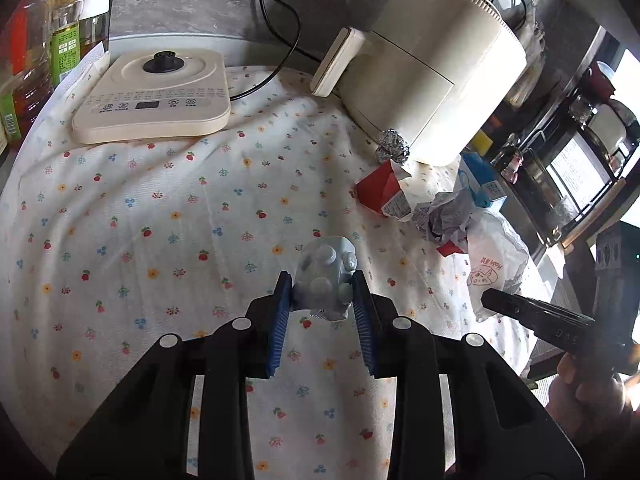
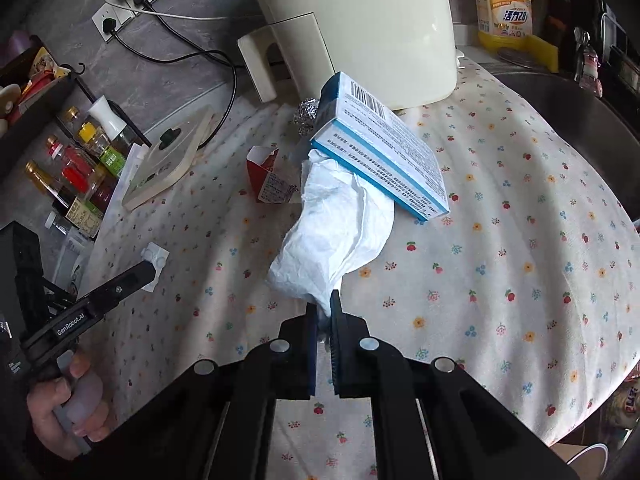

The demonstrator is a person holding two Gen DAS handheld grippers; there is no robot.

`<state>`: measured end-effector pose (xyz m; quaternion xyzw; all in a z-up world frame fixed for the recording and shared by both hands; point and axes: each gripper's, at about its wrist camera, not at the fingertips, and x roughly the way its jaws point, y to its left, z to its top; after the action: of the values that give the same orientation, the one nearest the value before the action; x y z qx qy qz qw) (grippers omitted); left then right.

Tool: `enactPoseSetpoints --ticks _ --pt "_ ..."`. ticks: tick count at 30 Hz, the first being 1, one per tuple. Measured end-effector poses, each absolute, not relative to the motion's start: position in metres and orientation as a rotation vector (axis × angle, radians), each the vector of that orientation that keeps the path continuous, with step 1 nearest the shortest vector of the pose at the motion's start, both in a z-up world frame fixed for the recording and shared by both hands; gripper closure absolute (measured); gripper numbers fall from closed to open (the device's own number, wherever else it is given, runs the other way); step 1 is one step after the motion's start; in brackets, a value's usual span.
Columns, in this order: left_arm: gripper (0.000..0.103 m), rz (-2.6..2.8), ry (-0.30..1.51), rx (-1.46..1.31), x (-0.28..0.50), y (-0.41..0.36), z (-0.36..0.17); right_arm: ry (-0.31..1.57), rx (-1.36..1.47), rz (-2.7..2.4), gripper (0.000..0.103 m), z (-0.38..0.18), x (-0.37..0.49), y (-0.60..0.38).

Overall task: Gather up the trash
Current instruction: 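Carry the block and bag to the white bin and open both tools over it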

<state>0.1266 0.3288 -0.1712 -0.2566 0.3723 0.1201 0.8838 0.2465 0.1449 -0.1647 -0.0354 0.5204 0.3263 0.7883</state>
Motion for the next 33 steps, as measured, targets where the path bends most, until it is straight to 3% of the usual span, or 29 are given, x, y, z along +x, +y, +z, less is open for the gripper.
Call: enactPoseSetpoints --ticks 33 --pt "0.072 -0.266 0.915 -0.3 0.23 0.03 -0.16 1.104 0.215 0.146 0.096 -0.146 0.178 -0.2"
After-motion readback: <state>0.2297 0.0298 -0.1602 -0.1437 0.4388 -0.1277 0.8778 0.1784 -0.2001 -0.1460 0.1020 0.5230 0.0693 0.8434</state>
